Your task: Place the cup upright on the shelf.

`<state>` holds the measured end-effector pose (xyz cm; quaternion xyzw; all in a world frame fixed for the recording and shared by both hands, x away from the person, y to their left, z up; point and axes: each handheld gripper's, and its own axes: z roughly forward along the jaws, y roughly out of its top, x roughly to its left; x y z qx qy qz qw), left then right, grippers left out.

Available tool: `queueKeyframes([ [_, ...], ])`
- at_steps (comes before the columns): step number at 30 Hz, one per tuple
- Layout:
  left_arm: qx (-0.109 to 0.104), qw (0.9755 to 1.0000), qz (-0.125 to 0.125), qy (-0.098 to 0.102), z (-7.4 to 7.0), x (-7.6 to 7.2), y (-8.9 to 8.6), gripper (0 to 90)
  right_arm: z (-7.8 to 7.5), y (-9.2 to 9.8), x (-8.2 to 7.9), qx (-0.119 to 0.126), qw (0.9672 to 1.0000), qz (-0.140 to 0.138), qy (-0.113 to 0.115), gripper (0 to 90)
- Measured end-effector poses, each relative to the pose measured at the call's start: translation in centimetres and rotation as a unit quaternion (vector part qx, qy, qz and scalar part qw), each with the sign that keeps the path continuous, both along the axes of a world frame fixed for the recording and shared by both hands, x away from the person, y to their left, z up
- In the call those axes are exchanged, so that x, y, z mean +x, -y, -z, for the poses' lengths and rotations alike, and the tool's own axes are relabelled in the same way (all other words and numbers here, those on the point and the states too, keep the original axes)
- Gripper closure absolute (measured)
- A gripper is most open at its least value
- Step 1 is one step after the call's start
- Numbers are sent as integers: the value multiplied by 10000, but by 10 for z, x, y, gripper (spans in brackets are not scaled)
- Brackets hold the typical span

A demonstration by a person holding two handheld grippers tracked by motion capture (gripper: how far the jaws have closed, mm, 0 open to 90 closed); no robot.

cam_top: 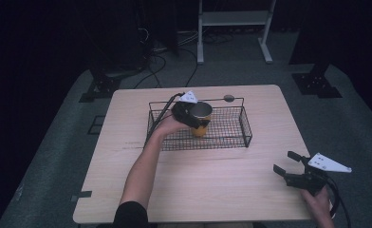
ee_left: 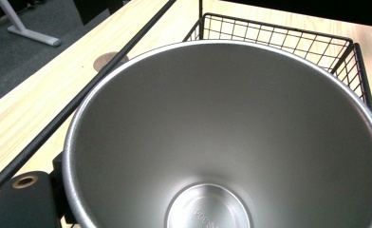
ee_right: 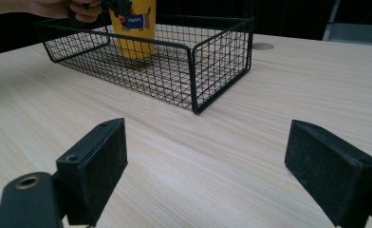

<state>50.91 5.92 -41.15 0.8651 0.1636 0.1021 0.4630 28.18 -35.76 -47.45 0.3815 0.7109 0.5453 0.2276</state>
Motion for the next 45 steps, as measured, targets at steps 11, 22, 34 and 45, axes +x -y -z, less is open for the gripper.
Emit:
queueKeyframes([
  [11,261,9996,76,11,5,0,4,120,0,0,0,5,10000,1,0,130],
  [22,381,9992,95,47,7,-1,4,112,0,0,0,8,10000,1,0,130],
  [34,395,9992,56,75,6,-3,3,83,0,0,0,0,10000,3,5,130],
  [45,391,9991,1,139,3,-5,2,44,0,0,0,1,10000,4,-1,130],
])
